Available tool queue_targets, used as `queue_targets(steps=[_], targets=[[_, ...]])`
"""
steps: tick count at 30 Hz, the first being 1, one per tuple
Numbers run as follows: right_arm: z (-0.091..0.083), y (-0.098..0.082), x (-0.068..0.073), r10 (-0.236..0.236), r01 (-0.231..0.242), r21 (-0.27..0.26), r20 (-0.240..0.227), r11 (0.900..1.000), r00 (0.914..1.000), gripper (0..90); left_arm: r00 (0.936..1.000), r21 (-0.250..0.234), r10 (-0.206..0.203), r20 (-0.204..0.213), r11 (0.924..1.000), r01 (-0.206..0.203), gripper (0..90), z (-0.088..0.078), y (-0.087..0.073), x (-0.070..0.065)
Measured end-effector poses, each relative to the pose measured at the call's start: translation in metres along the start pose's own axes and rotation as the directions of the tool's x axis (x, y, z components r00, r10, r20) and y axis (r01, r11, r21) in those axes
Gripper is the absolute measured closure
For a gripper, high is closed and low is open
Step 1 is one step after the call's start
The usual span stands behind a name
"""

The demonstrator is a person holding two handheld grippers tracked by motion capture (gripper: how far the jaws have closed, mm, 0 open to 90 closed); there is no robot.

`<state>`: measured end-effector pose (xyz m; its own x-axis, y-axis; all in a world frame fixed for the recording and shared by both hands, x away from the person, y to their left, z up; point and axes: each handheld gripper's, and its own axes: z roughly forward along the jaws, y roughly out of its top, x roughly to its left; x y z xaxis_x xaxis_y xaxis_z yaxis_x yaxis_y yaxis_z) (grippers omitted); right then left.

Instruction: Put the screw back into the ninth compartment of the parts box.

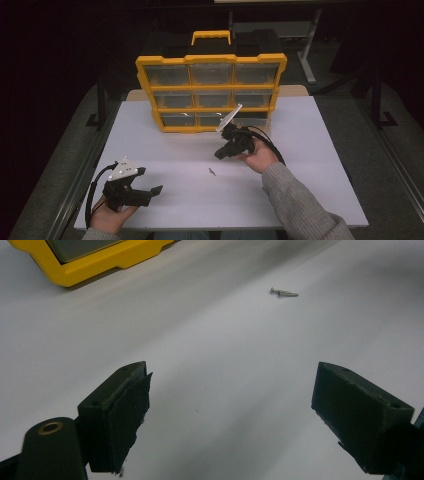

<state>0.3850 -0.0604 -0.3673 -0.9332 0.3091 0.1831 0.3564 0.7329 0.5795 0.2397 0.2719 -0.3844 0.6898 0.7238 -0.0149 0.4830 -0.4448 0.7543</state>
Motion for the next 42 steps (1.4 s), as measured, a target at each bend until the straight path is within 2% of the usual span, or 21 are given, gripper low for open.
queue_targets(steps=[3, 4, 5, 6, 9, 10, 21, 26, 28, 33, 38, 40, 42], targets=[[-0.007, 0.002, -0.004, 0.001, -0.001, -0.006, 0.004, 1.000, 1.0000, 87.0, 1.0000, 0.002, -0.003, 0.001, 1.0000, 0.003, 15.2, 0.000, 0.000, 0.000], [-0.014, 0.003, -0.005, 0.025, -0.025, 0.003, 0.007, 1.000, 0.9997, 87.0, 1.0000, 0.003, -0.002, 0.001, 1.0000, 0.002, 15.2, 0.000, 0.000, 0.000], [-0.014, 0.003, -0.005, 0.025, -0.025, 0.003, 0.007, 1.000, 0.9997, 87.0, 1.0000, 0.003, -0.002, 0.001, 1.0000, 0.002, 15.2, 0.000, 0.000, 0.000], [-0.020, 0.005, -0.009, 0.002, -0.002, -0.011, 0.010, 1.000, 0.9999, 87.0, 1.0000, 0.004, -0.002, 0.001, 1.0000, 0.002, 15.2, 0.000, 0.000, 0.000], [-0.028, 0.006, -0.012, 0.002, -0.001, -0.008, 0.020, 1.000, 0.9998, 87.0, 1.0000, 0.004, 0.001, 0.002, 1.0000, -0.001, 15.2, 0.000, 0.000, 0.000], [-0.035, 0.008, -0.015, -0.001, 0.001, -0.012, 0.020, 1.000, 0.9998, 87.0, 1.0000, 0.004, 0.002, 0.002, 1.0000, -0.002, 15.2, 0.001, 0.000, 0.000], [-0.069, 0.013, -0.029, 0.003, -0.001, -0.045, 0.045, 0.999, 0.9990, 87.1, 1.0000, 0.008, -0.005, 0.004, 1.0000, 0.005, 15.2, 0.001, 0.000, 0.001], [-0.087, 0.013, -0.036, 0.012, -0.009, -0.054, 0.070, 0.998, 0.9975, 87.1, 1.0000, 0.007, -0.003, 0.005, 1.0000, 0.003, 15.2, 0.000, 0.000, 0.001], [-0.089, 0.013, -0.037, 0.012, -0.008, -0.058, 0.073, 0.998, 0.9973, 87.1, 1.0000, 0.006, -0.003, 0.005, 1.0000, 0.003, 15.2, 0.000, 0.000, 0.001], [-0.104, 0.008, -0.047, 0.052, -0.045, -0.069, 0.095, 0.997, 0.9941, 87.1, 1.0000, 0.001, -0.007, 0.005, 1.0000, 0.007, 15.2, 0.000, 0.000, 0.001], [-0.108, 0.002, -0.054, 0.056, -0.048, -0.072, 0.116, 0.996, 0.9917, 87.1, 1.0000, 0.005, -0.005, 0.006, 1.0000, 0.005, 15.2, 0.001, 0.000, 0.002], [-0.110, -0.004, -0.059, 0.089, -0.080, -0.074, 0.122, 0.994, 0.9886, 87.0, 1.0000, 0.004, -0.005, 0.005, 1.0000, 0.005, 15.2, 0.000, 0.000, 0.002], [-0.109, -0.007, -0.063, 0.086, -0.076, -0.074, 0.129, 0.994, 0.9879, 87.0, 1.0000, 0.003, -0.006, 0.005, 1.0000, 0.006, 15.2, 0.000, 0.000, 0.002]])
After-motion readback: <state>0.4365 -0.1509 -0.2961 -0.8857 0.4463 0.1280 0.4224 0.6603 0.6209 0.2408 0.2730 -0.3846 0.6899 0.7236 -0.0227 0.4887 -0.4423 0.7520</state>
